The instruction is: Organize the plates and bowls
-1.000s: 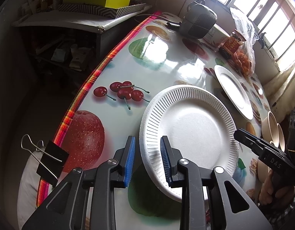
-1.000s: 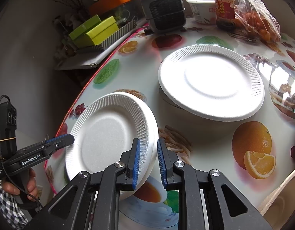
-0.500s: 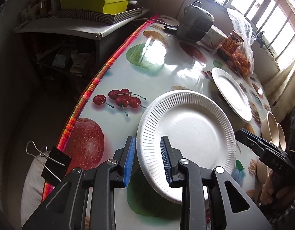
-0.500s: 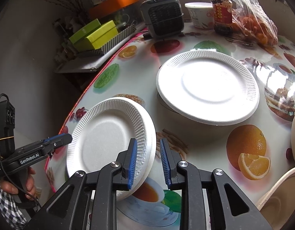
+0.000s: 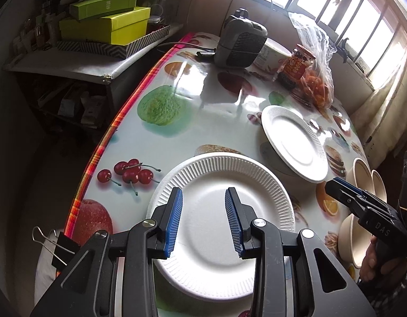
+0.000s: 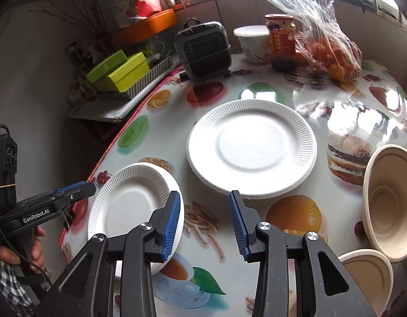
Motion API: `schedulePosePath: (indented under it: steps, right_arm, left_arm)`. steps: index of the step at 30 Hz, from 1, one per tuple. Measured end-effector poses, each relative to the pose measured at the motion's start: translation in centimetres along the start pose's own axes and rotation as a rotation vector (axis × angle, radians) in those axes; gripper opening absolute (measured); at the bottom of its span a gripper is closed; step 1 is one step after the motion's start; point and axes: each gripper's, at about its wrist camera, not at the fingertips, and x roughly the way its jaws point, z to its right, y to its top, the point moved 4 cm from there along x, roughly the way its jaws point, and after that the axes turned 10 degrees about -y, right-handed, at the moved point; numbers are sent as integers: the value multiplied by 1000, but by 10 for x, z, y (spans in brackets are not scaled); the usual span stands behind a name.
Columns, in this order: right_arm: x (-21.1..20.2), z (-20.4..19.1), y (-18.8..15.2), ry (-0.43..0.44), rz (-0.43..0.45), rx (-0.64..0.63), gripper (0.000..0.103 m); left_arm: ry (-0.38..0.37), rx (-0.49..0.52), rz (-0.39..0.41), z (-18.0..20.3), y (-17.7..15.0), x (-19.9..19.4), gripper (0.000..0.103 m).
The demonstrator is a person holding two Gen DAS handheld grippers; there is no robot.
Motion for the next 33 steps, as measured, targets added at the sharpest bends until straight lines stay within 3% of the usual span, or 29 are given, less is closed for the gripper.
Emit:
schedulePosePath:
  steps: [10,20,33]
  right_arm:
    - [-10,44,22,-63,24,-1,38]
    - [2,100,56,-156,9,-44,38]
    - [45,135,77,-48,-110,3,38]
  left_arm:
    - [-15,55,-20,38,24,21,35]
    - [-24,45,-50,58,46,55,35]
    - [-37,0,-83,73,64,94,35]
